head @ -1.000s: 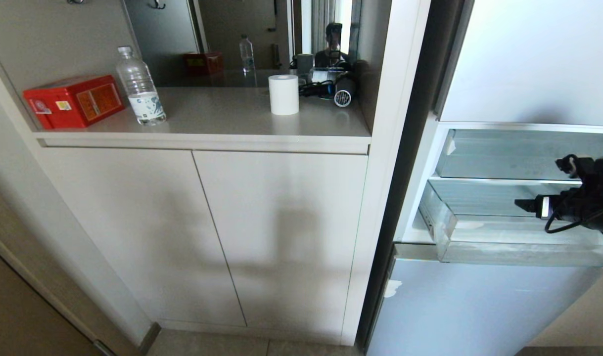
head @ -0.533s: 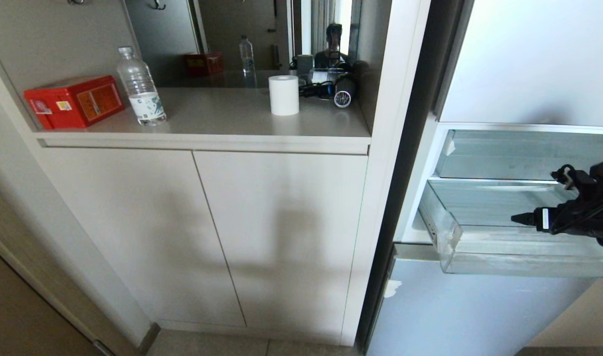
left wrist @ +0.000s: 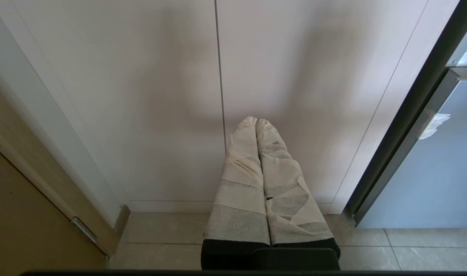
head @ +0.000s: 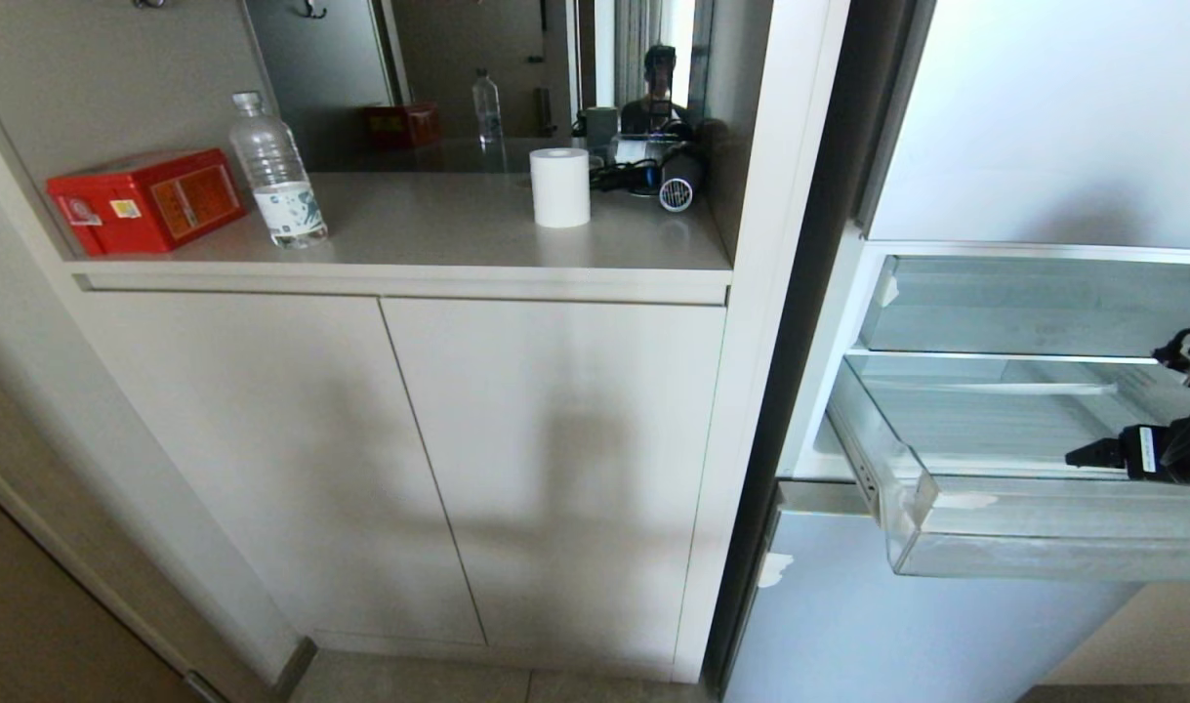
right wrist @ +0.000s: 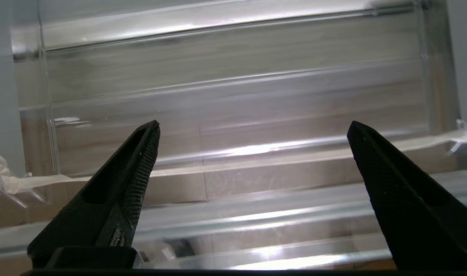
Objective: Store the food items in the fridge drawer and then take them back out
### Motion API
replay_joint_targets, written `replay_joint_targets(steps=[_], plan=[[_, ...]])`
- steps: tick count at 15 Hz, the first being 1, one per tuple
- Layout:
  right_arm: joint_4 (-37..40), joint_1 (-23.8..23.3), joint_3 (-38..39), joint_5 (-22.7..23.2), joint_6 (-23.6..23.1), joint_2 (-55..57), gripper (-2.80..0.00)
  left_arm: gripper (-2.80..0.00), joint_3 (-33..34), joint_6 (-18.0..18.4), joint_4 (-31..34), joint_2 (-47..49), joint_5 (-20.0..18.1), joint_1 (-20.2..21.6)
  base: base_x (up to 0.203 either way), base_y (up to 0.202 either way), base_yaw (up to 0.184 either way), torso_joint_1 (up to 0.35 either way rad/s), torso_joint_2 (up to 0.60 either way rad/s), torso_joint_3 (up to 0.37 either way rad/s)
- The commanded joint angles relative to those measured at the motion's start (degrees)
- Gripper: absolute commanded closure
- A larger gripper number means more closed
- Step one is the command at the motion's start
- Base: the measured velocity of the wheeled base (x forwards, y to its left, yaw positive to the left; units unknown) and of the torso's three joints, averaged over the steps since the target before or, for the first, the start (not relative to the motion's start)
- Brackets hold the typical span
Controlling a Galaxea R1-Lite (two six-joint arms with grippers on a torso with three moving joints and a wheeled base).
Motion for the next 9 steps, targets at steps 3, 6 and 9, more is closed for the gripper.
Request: replay_joint_targets(steps=[3,6,9], plan=[[3.1,-2.0,0.4,0.2,-1.2,-1.8,-2.8,0.0,0.0,0.0,0.0,0.1,0.0,0.0,0.0,0.0,0.0,0.0,0.0,0.0],[3.1,-2.6,1.7,0.1,-2.3,-2.2,-2.8,0.0,0.0,0.0,0.0,0.1,0.0,0.0,0.0,0.0,0.0,0.0,0.0,0.0],[3.0,-2.9,2.9,0.2,-2.5,-2.7,-2.8,0.0,0.0,0.0,0.0,0.1,0.0,0.0,0.0,0.0,0.0,0.0,0.0,0.0]])
